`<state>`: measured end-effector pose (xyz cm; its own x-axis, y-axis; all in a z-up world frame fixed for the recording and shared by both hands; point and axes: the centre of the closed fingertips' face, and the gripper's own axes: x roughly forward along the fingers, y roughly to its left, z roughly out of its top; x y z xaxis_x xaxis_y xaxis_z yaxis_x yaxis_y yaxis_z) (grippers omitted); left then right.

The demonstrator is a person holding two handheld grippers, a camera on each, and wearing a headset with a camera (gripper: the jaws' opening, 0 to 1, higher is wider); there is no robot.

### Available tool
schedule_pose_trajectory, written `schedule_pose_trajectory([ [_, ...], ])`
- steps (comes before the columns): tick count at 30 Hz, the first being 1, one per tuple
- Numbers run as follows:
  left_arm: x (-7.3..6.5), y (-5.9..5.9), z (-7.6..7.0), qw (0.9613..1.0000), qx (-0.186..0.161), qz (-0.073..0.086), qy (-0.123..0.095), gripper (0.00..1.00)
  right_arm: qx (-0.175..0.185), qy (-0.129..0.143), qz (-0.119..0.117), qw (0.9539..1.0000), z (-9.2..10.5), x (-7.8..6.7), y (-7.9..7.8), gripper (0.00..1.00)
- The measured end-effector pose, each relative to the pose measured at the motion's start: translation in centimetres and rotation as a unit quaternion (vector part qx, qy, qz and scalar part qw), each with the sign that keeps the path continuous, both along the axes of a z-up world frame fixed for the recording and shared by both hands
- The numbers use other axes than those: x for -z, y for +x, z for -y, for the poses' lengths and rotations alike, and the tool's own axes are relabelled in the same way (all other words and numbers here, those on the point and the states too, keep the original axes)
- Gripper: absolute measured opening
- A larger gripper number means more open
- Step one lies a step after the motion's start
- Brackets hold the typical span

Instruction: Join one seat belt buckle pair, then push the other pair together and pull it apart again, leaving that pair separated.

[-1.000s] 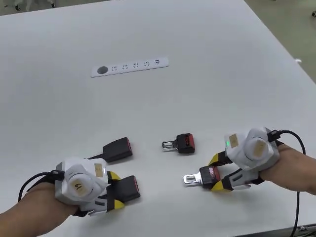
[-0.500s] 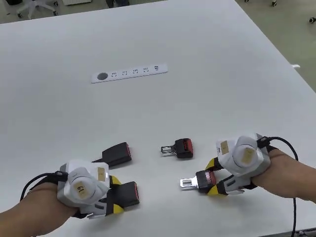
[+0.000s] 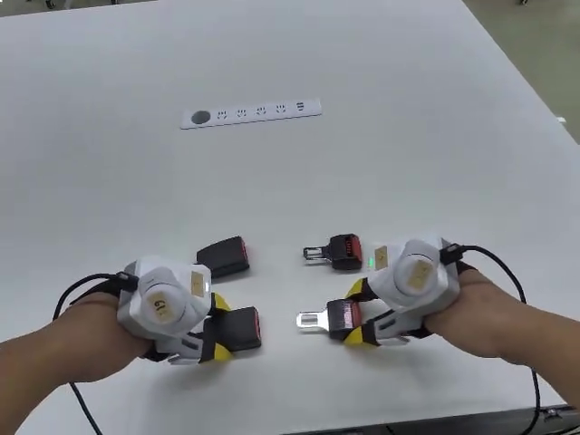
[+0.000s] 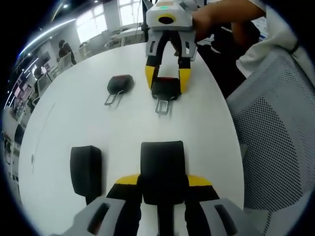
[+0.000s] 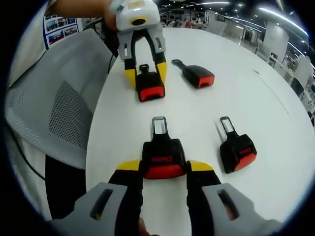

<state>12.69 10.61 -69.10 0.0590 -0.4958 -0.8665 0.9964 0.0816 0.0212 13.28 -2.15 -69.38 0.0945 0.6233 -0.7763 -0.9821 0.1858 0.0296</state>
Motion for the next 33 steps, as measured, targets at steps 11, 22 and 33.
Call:
schedule_pose_trajectory([
  [11, 0.1, 0.0, -0.2, 1.0, -0.002, 0.004, -0.003, 0.34, -0.001, 0.009, 0.007, 0.9999, -4.2, 0.0, -0.3, 0.33],
  [22, -0.1, -0.1, -0.1, 1.0, 0.001, 0.002, -0.001, 0.34, -0.03, 0.0, 0.026, 0.9992, -5.3, -0.7, -0.4, 0.33],
  [33, 0.0, 0.0, 0.0, 0.9993, 0.035, -0.011, -0.002, 0.33, -0.043, 0.007, 0.009, 0.999, -5.8, -0.6, -0.4, 0.31],
])
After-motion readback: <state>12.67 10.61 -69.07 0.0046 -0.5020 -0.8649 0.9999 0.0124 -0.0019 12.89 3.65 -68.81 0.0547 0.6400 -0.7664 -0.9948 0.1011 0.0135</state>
